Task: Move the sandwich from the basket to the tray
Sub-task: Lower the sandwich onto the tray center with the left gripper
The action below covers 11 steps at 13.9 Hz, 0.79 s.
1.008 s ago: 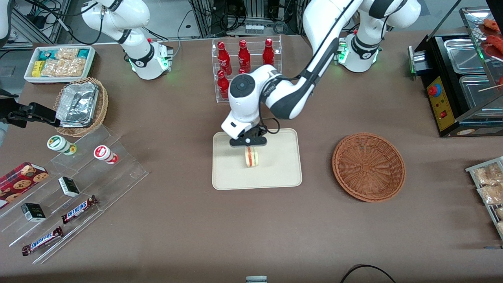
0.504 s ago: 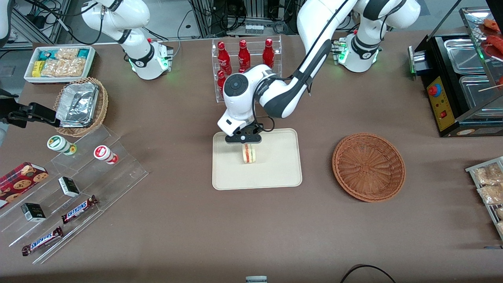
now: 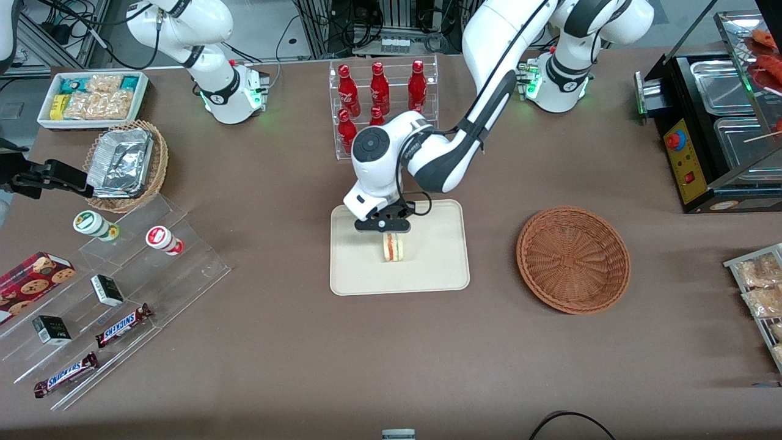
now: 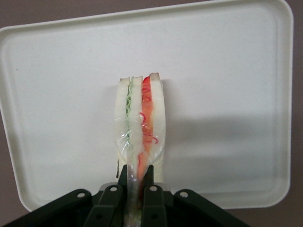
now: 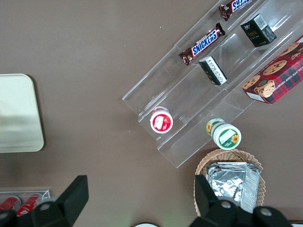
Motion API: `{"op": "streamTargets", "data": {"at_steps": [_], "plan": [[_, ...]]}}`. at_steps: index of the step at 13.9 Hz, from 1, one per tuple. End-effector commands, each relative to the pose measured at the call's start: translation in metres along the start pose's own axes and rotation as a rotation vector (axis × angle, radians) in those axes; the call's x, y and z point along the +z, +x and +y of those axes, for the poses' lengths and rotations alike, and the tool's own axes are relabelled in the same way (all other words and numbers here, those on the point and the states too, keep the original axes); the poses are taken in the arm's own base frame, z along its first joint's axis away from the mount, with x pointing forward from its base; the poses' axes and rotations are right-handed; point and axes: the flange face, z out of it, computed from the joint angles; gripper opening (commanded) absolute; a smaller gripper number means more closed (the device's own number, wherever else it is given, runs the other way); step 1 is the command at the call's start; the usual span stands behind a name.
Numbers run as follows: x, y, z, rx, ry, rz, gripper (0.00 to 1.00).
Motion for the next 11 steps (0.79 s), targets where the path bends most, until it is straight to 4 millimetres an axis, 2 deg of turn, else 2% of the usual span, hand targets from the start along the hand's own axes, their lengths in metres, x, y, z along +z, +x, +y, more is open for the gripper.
{"op": "streamTargets", "data": {"at_steps": [1,2,3,7,8,9,10,11], "plan": [[-0.001,0.013,0.004,-0.009,-0.024,0.03,0.0],[0.002,0.019,0.0,-0.023,-0.031,0.039,0.0],[0.014,0.027,-0.007,-0.042,-0.021,0.033,0.0],[0.022,0.028,-0.004,-0.068,-0.033,0.043,0.0],[0.022,0.028,-0.004,-0.068,-0.033,0.043,0.15],[0.022,0.028,-0.004,-0.067,-0.034,0.044,0.61],[0.02,0.028,-0.004,-0.061,-0.034,0.047,0.98],[0.018,0.028,-0.004,-0.063,-0.033,0.048,1.0]]}}
